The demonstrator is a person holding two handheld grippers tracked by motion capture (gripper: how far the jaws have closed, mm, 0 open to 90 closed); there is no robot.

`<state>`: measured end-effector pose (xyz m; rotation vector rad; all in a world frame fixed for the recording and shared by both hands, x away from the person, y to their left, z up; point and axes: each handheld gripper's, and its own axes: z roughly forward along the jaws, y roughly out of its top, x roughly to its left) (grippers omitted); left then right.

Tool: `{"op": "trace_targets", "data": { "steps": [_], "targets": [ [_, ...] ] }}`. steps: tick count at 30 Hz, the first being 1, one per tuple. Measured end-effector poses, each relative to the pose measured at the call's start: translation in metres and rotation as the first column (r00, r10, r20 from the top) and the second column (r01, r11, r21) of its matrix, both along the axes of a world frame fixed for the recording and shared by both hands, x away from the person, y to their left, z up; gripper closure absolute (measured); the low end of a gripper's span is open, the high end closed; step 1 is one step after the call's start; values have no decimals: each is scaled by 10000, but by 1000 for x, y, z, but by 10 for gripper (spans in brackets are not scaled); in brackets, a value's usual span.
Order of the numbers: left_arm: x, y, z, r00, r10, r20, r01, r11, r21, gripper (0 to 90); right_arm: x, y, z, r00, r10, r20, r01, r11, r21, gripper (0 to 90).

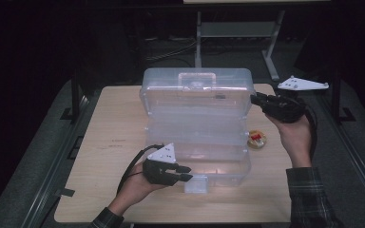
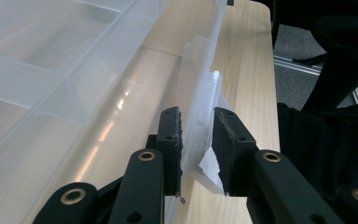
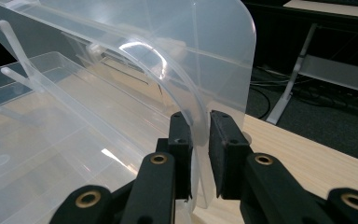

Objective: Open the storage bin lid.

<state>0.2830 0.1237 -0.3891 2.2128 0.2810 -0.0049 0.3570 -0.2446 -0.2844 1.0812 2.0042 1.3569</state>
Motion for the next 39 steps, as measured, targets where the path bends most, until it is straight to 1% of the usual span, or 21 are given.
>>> {"op": "trace_targets", "data": {
  "steps": [8,11,17,25,33,39],
  "targets": [
    [0,0,0,10000,-2,-10,2,10000,-5,725,0,-1,-1,10000,50,58,-51,9999,152,786],
    [0,0,0,10000,0,-14,0,10000,3,725,1,-1,-2,9999,-2,123,1,9999,101,795],
    [0,0,0,10000,24,-50,-24,10000,-42,725,5,1,-1,9995,-238,211,238,9997,-19,810],
    [0,0,0,10000,17,-22,-17,10000,-21,725,11,3,-1,9989,-416,238,416,9991,-17,822],
    [0,0,0,10000,31,-45,-31,10000,-41,725,17,6,-1,9966,-747,358,752,9971,-127,839],
    [0,0,0,10000,-20,-35,20,10000,-2,725,21,8,0,9948,-959,343,963,9953,-111,843]
  ]
}}
